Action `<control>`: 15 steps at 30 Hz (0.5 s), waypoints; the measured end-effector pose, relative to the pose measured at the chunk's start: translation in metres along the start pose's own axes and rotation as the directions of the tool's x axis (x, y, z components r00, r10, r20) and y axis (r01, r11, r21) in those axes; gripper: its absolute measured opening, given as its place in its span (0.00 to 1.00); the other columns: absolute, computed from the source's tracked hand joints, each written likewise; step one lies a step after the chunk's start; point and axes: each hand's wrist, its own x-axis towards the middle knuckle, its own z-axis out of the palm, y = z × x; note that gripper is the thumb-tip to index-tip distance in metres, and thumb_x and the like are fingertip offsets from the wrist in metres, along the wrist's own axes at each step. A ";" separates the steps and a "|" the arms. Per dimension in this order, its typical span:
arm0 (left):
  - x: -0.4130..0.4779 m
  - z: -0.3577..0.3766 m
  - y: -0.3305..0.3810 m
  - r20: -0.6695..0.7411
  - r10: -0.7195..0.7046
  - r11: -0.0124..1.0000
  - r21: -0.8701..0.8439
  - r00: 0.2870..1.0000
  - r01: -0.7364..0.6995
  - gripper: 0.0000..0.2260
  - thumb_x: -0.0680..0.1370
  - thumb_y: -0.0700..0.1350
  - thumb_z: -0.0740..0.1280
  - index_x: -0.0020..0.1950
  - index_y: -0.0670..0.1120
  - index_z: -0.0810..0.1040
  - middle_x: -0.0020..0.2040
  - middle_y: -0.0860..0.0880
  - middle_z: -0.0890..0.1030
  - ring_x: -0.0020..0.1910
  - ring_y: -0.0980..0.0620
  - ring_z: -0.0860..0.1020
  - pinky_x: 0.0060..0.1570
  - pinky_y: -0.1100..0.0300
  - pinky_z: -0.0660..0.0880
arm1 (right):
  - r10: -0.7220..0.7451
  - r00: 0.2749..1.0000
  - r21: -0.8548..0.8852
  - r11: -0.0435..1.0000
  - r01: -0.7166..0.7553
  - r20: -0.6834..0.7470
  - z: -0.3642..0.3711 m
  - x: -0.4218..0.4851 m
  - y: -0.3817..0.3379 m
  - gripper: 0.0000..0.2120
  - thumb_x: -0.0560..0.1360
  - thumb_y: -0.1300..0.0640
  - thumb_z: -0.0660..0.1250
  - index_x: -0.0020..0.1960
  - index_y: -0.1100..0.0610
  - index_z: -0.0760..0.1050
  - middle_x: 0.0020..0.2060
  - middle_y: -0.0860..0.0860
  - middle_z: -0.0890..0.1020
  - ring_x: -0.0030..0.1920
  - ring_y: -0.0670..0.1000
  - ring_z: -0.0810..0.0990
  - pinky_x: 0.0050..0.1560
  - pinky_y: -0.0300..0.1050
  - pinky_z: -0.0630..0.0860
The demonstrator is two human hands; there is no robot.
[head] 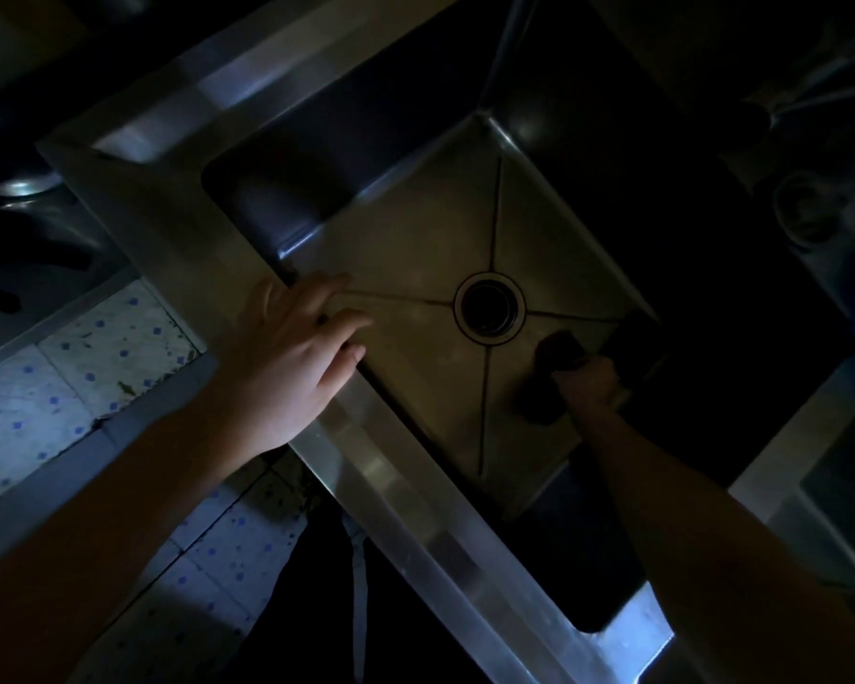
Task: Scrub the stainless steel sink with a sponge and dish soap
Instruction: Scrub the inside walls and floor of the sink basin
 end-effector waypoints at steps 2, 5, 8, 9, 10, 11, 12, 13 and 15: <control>0.001 0.001 0.001 0.006 -0.013 1.000 -0.007 1.000 0.013 0.11 0.76 0.46 0.65 0.54 0.43 0.80 0.64 0.40 0.74 0.57 0.40 0.76 0.59 0.40 0.67 | -0.031 1.000 0.000 1.000 0.031 0.005 0.000 0.014 -0.012 0.16 0.75 0.61 0.66 0.60 0.69 0.74 0.58 0.66 0.78 0.59 0.64 0.77 0.57 0.53 0.73; 0.003 0.001 0.002 0.017 -0.028 1.000 -0.004 0.999 0.028 0.12 0.73 0.44 0.68 0.55 0.42 0.80 0.64 0.38 0.74 0.57 0.39 0.76 0.59 0.40 0.66 | -0.072 0.997 0.000 0.997 0.072 0.018 0.002 0.029 -0.032 0.14 0.78 0.60 0.62 0.59 0.68 0.74 0.58 0.65 0.78 0.59 0.63 0.77 0.57 0.52 0.73; 0.004 0.000 -0.002 0.000 -0.028 1.000 -0.005 1.000 0.028 0.12 0.75 0.44 0.67 0.56 0.42 0.79 0.65 0.38 0.73 0.60 0.39 0.75 0.61 0.38 0.64 | -0.119 0.993 0.025 0.993 0.119 -0.005 -0.002 0.041 -0.048 0.15 0.77 0.62 0.64 0.61 0.68 0.73 0.60 0.65 0.77 0.60 0.63 0.76 0.58 0.53 0.73; 0.006 0.000 -0.004 0.000 -0.030 1.000 -0.002 1.000 0.030 0.12 0.76 0.46 0.65 0.56 0.42 0.78 0.65 0.38 0.72 0.60 0.39 0.74 0.61 0.38 0.64 | -0.159 0.987 0.034 0.987 0.159 -0.015 -0.002 0.044 -0.052 0.16 0.76 0.63 0.64 0.62 0.68 0.73 0.61 0.65 0.77 0.61 0.63 0.76 0.60 0.53 0.72; 0.009 0.000 -0.006 0.000 -0.031 1.000 0.003 1.000 0.031 0.12 0.77 0.47 0.63 0.57 0.42 0.78 0.65 0.38 0.72 0.61 0.39 0.74 0.61 0.38 0.65 | -0.213 0.977 0.021 0.977 0.213 -0.017 -0.002 0.047 -0.054 0.17 0.75 0.64 0.65 0.62 0.67 0.74 0.61 0.65 0.77 0.62 0.63 0.75 0.62 0.53 0.72; 0.012 0.000 -0.008 0.000 -0.029 1.000 0.005 1.000 0.029 0.13 0.77 0.47 0.63 0.57 0.42 0.78 0.65 0.38 0.73 0.62 0.39 0.74 0.61 0.38 0.65 | -0.271 0.963 -0.008 0.963 0.271 -0.004 -0.001 0.048 -0.056 0.17 0.74 0.64 0.65 0.62 0.66 0.74 0.61 0.65 0.77 0.62 0.62 0.75 0.63 0.53 0.71; 0.016 0.001 -0.010 0.001 -0.022 1.000 0.001 1.000 0.022 0.13 0.77 0.47 0.63 0.57 0.43 0.78 0.65 0.38 0.73 0.63 0.39 0.73 0.62 0.37 0.65 | -0.322 0.947 -0.032 0.946 0.322 0.016 0.001 0.049 -0.059 0.17 0.74 0.64 0.65 0.62 0.66 0.75 0.61 0.64 0.77 0.62 0.62 0.75 0.64 0.53 0.70; 0.021 0.002 -0.011 0.003 -0.010 1.000 -0.001 1.000 0.010 0.13 0.76 0.47 0.63 0.58 0.43 0.78 0.65 0.39 0.73 0.63 0.39 0.73 0.62 0.37 0.65 | -0.357 0.933 -0.039 0.933 0.358 0.041 0.002 0.051 -0.061 0.18 0.74 0.63 0.65 0.63 0.65 0.74 0.61 0.64 0.77 0.63 0.62 0.75 0.65 0.52 0.71; 0.035 0.004 -0.015 0.003 0.029 1.000 0.010 1.000 -0.029 0.15 0.76 0.49 0.61 0.58 0.44 0.78 0.65 0.39 0.73 0.64 0.39 0.73 0.63 0.37 0.64 | -0.405 0.912 -0.032 0.912 0.408 0.066 0.003 0.054 -0.069 0.17 0.74 0.63 0.64 0.63 0.65 0.74 0.62 0.63 0.77 0.63 0.61 0.75 0.66 0.53 0.70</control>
